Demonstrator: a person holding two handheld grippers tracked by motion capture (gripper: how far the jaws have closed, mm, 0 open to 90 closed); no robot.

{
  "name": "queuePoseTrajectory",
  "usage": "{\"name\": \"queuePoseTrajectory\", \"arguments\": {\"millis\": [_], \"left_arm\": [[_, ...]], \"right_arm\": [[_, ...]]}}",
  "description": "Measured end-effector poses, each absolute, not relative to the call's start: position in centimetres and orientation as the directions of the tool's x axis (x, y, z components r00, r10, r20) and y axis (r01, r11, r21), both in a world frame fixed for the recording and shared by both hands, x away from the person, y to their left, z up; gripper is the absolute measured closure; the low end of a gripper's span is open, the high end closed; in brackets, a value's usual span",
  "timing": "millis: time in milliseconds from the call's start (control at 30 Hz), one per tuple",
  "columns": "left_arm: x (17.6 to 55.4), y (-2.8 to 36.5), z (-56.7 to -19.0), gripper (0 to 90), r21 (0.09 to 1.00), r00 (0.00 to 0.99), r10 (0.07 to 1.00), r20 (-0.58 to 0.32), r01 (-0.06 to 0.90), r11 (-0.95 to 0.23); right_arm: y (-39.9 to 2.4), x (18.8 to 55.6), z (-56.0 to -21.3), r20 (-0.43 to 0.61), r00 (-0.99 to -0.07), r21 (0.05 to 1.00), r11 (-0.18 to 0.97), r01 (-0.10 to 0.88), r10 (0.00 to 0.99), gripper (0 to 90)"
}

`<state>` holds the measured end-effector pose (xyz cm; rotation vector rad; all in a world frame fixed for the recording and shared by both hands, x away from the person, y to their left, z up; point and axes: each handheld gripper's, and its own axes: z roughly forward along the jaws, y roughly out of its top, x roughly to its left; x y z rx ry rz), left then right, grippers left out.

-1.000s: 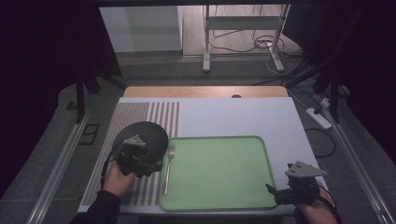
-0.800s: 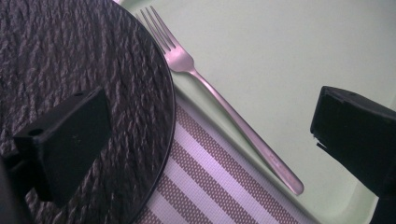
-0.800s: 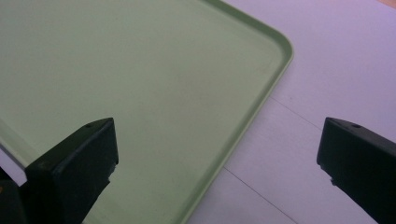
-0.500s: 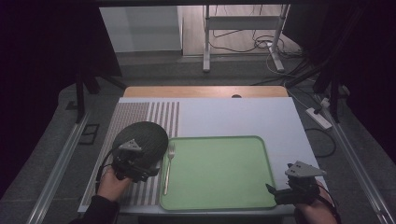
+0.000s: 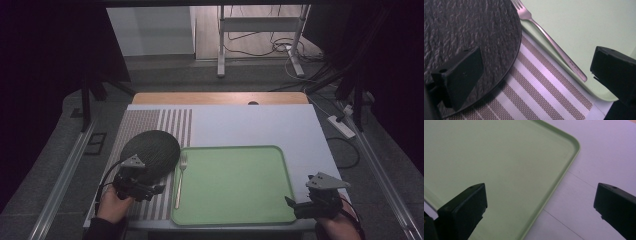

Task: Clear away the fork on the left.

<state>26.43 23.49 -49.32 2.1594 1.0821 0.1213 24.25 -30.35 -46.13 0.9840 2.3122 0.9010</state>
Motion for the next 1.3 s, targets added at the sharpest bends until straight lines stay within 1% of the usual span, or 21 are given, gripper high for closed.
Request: {"name": "queuePoseTrajectory", "arguments": {"millis": [267, 833, 1167, 1300], "left_arm": [[25.5, 24.4, -49.6, 0.0, 0.625, 0.627, 0.740, -0.243, 0.685, -0.374], [24.0, 26.0, -49.3, 0.0, 0.667, 0.599, 0.753, -0.272, 0.682, -0.301], [23.3, 26.7, -49.2, 0.0, 0.674, 0.588, 0.761, -0.275, 0.682, -0.284], [23.0, 27.1, -49.2, 0.0, 0.671, 0.579, 0.772, -0.262, 0.684, -0.285]], "right_arm": [[-30.3, 24.3, -46.1, -0.159, -0.633, 0.719, 0.528, 0.451, 0.758, 0.0], [-30.3, 24.3, -46.1, -0.158, -0.629, 0.717, 0.526, 0.457, 0.761, 0.0], [-30.3, 24.3, -46.1, -0.157, -0.628, 0.716, 0.526, 0.459, 0.762, 0.0], [-30.3, 24.3, -46.1, -0.156, -0.627, 0.717, 0.525, 0.460, 0.763, 0.0]]}}
